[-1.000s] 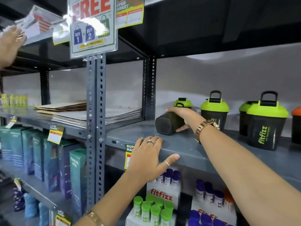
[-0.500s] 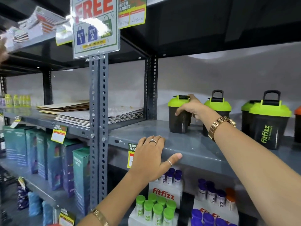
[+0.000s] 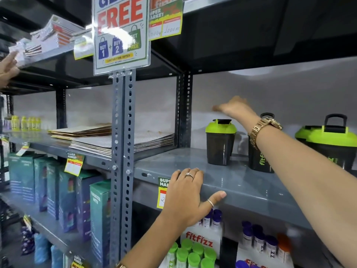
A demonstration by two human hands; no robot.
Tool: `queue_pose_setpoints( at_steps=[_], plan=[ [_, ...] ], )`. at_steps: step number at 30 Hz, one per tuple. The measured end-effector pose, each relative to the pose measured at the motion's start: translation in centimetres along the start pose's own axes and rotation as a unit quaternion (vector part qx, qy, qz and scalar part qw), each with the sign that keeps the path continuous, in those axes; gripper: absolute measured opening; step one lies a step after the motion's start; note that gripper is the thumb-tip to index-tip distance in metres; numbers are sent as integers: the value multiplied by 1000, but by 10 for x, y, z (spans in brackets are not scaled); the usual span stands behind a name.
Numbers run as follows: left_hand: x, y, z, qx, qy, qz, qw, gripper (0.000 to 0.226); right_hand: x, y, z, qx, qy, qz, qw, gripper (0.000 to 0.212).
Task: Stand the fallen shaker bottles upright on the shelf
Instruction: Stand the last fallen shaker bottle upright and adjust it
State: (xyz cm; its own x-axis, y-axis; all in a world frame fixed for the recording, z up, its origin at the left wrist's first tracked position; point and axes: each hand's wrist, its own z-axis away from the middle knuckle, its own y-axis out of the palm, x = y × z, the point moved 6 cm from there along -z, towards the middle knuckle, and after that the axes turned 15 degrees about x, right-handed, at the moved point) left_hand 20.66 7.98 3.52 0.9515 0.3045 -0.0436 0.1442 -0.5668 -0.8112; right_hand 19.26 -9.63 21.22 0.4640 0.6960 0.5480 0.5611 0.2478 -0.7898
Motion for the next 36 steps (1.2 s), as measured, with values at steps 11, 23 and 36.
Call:
queue_pose_setpoints(
  at_steps=[11,23,36],
  plan=[
    [-1,-1,1,-17,16,-7,1000,72,18,5,-20,194,60,258,945,30],
    [-2,-1,1,-27,18,0,999,68,13,14,-19,186,-115,200,955,49],
    [-1,0,2,-29,16,0,999,69,0,15,-23,165,-161,88,969,50]
  ],
)
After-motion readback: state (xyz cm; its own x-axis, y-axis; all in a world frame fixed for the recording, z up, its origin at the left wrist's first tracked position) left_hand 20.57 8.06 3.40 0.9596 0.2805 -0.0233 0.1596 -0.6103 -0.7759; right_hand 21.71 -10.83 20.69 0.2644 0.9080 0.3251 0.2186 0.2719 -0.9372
